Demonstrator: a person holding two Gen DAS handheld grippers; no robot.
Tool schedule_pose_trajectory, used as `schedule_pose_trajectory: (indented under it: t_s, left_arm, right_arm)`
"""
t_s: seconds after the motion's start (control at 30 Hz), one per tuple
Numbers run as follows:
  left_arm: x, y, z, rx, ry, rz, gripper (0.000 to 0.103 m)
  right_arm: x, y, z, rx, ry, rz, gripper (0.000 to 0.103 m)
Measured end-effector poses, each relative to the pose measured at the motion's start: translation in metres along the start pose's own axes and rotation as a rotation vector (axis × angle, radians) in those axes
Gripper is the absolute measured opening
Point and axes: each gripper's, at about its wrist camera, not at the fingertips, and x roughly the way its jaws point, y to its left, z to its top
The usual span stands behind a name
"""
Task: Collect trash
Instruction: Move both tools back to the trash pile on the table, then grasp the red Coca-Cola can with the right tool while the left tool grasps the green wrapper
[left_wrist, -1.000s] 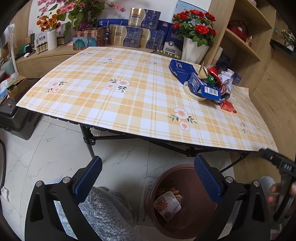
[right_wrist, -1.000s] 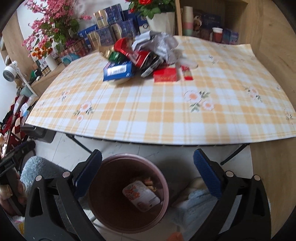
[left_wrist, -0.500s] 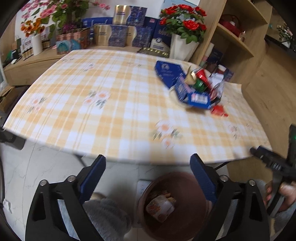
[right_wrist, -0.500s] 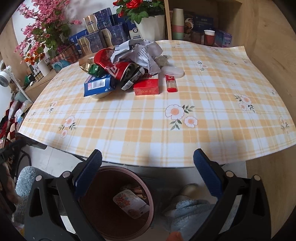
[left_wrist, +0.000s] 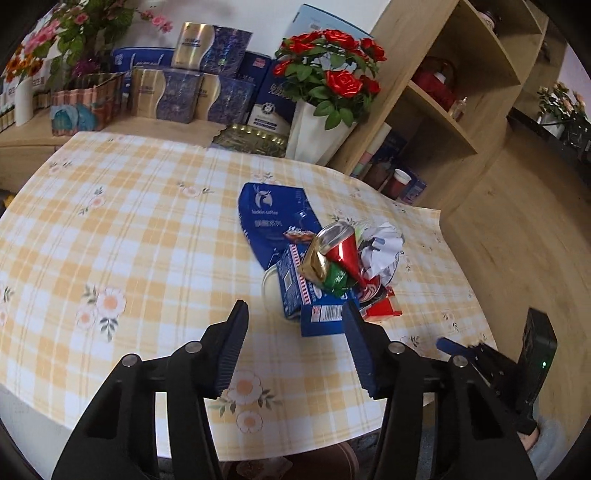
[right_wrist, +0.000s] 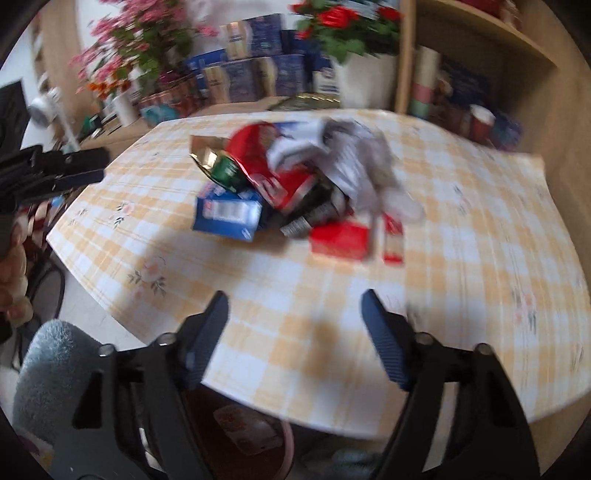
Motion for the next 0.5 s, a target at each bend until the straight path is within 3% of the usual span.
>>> schedule_pose_trajectory:
  t_s: [0.03, 0.13, 0.33, 0.5]
  left_arm:
    - [0.001, 0.001, 0.002, 0.002, 0.002, -0.005, 0.049]
    - [0.013, 0.007, 0.01, -0.029, 0.027, -0.04, 0.047]
    - [0.055, 0.008, 0.027, -0.093, 0.076, -0.091, 0.039]
    - [0.089, 0.006, 0.036, -0.135, 0.122, -0.119, 0.039]
  right_arm:
    - [0.004, 0.007, 0.011, -0.059, 0.001, 0.001, 0.056]
    - [0.009, 0.021, 0.035, -0.162, -0.011, -0.012, 0.053]
    - [0.014, 0.025, 0.064, -0.154, -0.044, -0.006, 0.053]
    - [0.019, 0.027, 0.073, -0.19, -0.037, 0.022, 0.053]
